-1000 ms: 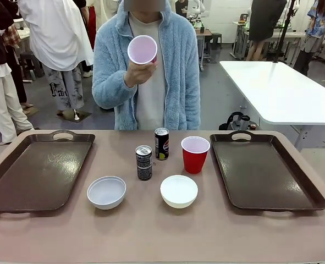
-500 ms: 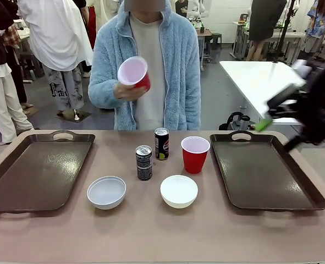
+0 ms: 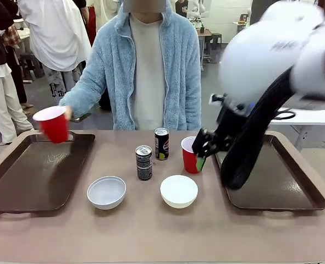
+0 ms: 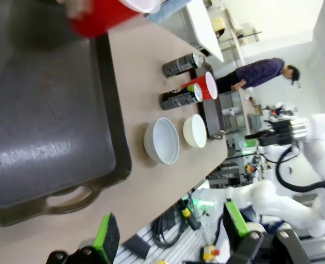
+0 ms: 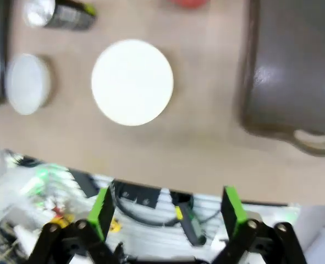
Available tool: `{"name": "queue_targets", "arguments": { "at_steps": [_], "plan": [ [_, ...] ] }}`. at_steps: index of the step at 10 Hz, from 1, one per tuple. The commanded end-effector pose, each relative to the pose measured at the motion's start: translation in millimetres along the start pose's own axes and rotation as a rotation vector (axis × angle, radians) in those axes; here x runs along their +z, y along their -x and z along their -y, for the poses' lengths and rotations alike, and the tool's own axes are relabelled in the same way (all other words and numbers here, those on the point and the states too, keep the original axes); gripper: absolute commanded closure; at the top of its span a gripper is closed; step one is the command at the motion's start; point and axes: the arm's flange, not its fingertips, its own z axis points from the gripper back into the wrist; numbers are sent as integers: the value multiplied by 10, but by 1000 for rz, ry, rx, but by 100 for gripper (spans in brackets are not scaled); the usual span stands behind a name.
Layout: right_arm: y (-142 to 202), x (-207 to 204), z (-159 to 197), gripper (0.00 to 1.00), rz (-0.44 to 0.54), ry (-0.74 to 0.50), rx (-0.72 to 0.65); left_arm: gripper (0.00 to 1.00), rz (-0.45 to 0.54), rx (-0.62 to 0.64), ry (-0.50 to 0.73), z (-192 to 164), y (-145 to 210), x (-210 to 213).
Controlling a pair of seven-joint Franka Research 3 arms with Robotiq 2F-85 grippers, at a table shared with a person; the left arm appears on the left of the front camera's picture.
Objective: Prepare tableware on both trays.
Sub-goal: Pick up a Picnic Bowl from the table and place it on a Handle tray.
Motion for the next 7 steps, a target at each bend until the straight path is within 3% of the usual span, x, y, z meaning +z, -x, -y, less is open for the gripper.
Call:
{"name": "queue_targets", "arguments": {
  "at_steps": [1,2,5,6,7],
  "plan": [
    [-206,-336,63,0,5,9,10,0,8,0,20,11,-6,-7],
    [0,0,0,0,0,0,0,0,8,0,20,11,-6,-7],
    [0,0,0,0,0,0,0,0,8,0,20,11,-6,-7],
    [-77,-113,21,0,-3,-13,26,0,8,0,20,11,-6,-7],
    [-335,-373,-44,0,95,51,-8,0,8,0,20,11,-6,-7]
  ]
}}
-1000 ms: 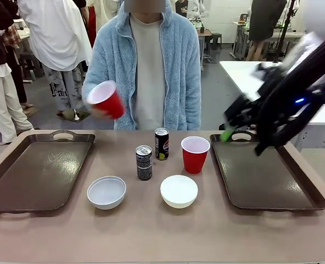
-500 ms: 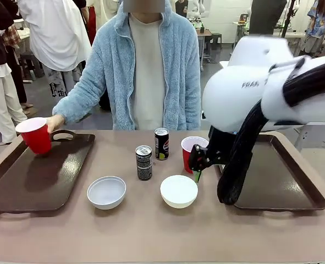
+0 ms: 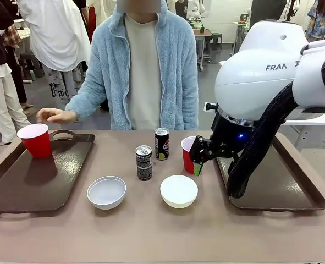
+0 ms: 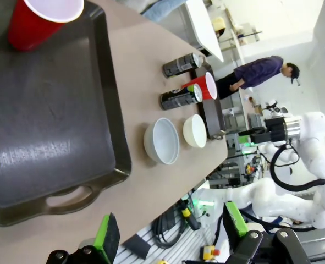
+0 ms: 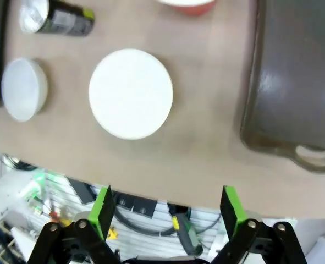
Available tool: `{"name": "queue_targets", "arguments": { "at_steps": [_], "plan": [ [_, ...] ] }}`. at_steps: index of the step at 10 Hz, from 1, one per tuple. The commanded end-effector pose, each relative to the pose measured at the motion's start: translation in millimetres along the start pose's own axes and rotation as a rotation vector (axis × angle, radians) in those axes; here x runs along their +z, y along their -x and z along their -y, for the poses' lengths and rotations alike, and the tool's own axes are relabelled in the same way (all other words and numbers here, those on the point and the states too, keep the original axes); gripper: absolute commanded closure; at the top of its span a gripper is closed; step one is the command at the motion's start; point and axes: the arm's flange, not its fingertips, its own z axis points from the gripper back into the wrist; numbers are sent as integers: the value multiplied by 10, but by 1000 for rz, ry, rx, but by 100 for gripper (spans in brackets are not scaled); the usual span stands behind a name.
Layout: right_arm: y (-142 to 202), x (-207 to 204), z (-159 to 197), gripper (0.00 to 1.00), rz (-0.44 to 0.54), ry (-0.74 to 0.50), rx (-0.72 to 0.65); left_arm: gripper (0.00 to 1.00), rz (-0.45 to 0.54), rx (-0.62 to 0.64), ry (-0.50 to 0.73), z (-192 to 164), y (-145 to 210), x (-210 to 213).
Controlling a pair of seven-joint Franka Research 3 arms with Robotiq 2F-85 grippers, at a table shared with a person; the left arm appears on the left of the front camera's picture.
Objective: Prepare tableware on both trays.
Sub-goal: Pick up a Picnic Bowl from the table and place it on a Handle tray.
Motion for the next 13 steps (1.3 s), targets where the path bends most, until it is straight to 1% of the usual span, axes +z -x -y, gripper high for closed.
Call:
{"name": "queue_targets", "arguments": {
  "at_steps": [1,3,4,6,8,9,10,12,13],
  "plan": [
    [-365,-469,-149,0,103,86,-27,0,7,0,20,10,-5,-8],
    [-652,-684,-198,0,152,100,-47,0,7,0,20,10,-5,-8],
    [-768,-792,-255,0,169,86,-50,0,7,0,20,10,-5,-8],
    [-851,-972,-327,0,104,98,-41,0,7,0,20,10,-5,-8],
    [-878,-1119,-303,0,-2,112,-79,0,7,0,20,10,-5,-8],
    [-882,-1153,-284,20,-55,126,-108,0,7,0,20,10,-5,-8],
    [-896,-1156,-275,59,-70,132,-111,0,7,0,20,10,-5,-8],
    [-890,-1141,-273,100,-79,135,-110,0,7,0,20,10,-5,-8],
    [-878,-1136,-259,100,-80,132,-109,0,7,0,20,10,-5,-8]
  ]
}}
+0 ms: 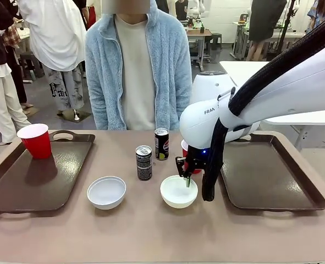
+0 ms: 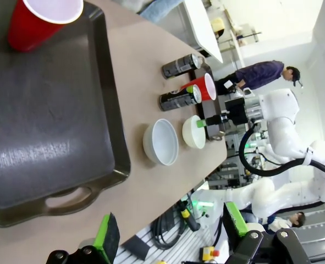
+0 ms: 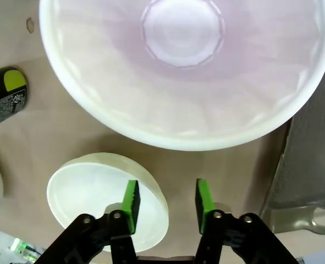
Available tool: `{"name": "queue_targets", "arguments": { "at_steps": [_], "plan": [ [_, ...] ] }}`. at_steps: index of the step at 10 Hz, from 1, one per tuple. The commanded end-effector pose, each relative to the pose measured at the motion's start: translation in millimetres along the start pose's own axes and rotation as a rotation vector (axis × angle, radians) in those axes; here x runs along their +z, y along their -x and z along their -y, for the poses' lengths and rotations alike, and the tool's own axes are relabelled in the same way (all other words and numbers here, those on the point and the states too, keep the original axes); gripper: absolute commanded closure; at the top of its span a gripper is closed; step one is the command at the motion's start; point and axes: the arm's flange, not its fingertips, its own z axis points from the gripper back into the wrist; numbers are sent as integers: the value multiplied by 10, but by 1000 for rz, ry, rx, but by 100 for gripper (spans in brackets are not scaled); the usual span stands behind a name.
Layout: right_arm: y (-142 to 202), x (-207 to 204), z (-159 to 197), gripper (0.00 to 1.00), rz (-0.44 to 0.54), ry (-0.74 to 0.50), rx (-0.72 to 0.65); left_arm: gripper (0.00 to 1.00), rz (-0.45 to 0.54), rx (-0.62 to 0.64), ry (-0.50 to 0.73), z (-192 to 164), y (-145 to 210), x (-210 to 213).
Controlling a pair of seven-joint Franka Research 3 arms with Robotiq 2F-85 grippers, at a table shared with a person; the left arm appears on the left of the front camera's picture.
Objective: Prepare tableware on both trays.
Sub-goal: Pick up a Picnic Bowl from the table and place it on a Handle tray.
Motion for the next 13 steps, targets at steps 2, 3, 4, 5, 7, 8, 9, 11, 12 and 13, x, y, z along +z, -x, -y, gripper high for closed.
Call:
{"name": "queue_targets", "arguments": {
  "at_steps": [2,3,4,5,7,8,9,11,12,13],
  "plan": [
    [-29,18,-44,97,-11,-14,-22,0,3,0,16,7,-1,-7],
    [-29,5,-33,100,-32,-34,-20,0,3,0,16,7,-1,-7],
    [-29,-12,-7,100,-53,-56,-22,0,3,0,16,7,-1,-7],
    [-34,21,9,100,-56,-66,-23,0,3,0,16,7,-1,-7],
    [131,239,30,100,-50,-87,36,0,3,0,16,7,-1,-7],
    [320,466,28,100,-33,-99,93,0,3,0,16,7,-1,-7],
    [517,753,47,100,-6,-115,131,0,3,0,16,7,-1,-7],
    [868,1360,194,100,100,-107,179,0,3,0,16,7,-1,-7],
    [987,1599,402,100,148,-79,175,0,3,0,16,7,-1,-7],
    [996,1755,673,100,179,-61,160,0,3,0,16,7,-1,-7]
  ]
}}
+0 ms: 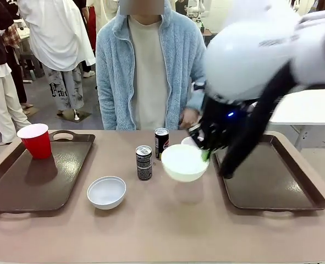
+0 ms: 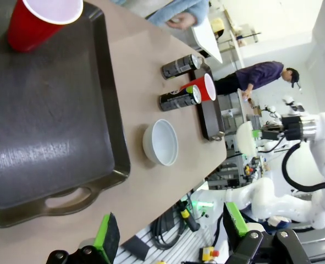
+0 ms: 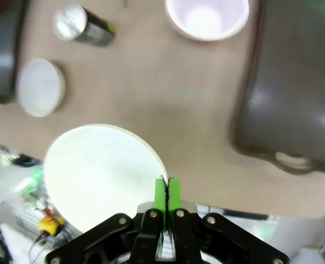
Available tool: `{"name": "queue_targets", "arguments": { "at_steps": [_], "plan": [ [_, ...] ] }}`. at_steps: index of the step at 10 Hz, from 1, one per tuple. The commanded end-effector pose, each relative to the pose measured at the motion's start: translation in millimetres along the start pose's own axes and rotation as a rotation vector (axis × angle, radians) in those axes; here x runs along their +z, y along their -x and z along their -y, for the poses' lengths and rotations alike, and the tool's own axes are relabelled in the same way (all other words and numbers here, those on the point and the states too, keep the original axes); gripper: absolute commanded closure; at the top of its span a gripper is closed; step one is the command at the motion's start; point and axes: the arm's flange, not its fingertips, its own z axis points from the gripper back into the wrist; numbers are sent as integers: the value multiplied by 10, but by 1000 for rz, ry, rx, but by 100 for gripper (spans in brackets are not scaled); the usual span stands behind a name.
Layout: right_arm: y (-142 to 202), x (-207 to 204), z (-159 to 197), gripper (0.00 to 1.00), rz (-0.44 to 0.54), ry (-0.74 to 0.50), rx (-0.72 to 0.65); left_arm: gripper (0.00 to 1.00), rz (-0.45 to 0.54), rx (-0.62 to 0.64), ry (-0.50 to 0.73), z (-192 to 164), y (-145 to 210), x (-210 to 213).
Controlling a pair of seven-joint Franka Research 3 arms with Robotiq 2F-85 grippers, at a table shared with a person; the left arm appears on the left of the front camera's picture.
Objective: Prepare tableware on both trays.
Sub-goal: Pick up a Picnic Bowl from the table and place it on a Handle tray.
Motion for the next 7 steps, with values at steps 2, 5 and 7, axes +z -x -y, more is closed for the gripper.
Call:
{"name": "queue_targets", "arguments": {
  "at_steps": [2,5,7],
  "plan": [
    [64,193,1042,100,26,2,-65,0,2,-1,15,7,2,-5],
    [18,169,1925,100,84,-14,-201,0,2,-1,15,7,2,-5],
    [-213,-91,2138,100,123,8,-273,0,2,-1,15,7,2,-5]
  ]
}}
